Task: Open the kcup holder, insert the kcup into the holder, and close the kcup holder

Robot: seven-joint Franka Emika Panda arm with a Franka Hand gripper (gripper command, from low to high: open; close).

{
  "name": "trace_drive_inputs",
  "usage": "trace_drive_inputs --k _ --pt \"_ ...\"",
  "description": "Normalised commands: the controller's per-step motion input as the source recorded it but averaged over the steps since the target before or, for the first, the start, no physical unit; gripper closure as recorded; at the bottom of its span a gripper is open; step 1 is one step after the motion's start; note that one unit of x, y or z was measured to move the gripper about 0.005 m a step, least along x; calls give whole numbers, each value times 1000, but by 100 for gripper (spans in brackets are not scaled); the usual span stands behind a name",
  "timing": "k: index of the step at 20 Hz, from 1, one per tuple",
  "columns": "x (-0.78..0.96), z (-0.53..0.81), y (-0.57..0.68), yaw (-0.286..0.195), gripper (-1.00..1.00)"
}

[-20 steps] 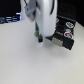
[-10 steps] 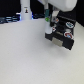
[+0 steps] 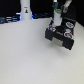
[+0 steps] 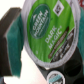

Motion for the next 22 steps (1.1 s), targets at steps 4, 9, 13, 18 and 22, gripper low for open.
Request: trace_drive_inputs --k 4,9,13,18,22 --pt "-17 11 621 46 100" --pt "-39 -11 580 66 100" --pt "-137 -89 444 117 100" --pt "-193 -78 387 128 100" --pt "-157 -177 120 94 100"
